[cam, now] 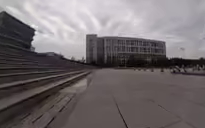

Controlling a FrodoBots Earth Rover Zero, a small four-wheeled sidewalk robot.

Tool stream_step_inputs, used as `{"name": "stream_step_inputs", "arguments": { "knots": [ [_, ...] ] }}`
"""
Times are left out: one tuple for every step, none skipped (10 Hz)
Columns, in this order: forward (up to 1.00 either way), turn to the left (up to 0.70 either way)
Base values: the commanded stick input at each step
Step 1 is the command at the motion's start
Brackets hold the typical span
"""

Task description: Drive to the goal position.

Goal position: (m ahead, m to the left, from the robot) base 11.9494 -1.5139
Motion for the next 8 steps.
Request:
{"name": "stream_step_inputs", "arguments": {
  "knots": [
    [0.70, -0.21],
    [0.70, -0.09],
    [0.70, 0.00],
    [0.70, 0.00],
    [0.70, 0.00],
    [0.70, 0.00],
    [0.70, 0.00],
    [0.70, 0.00]
  ]
}}
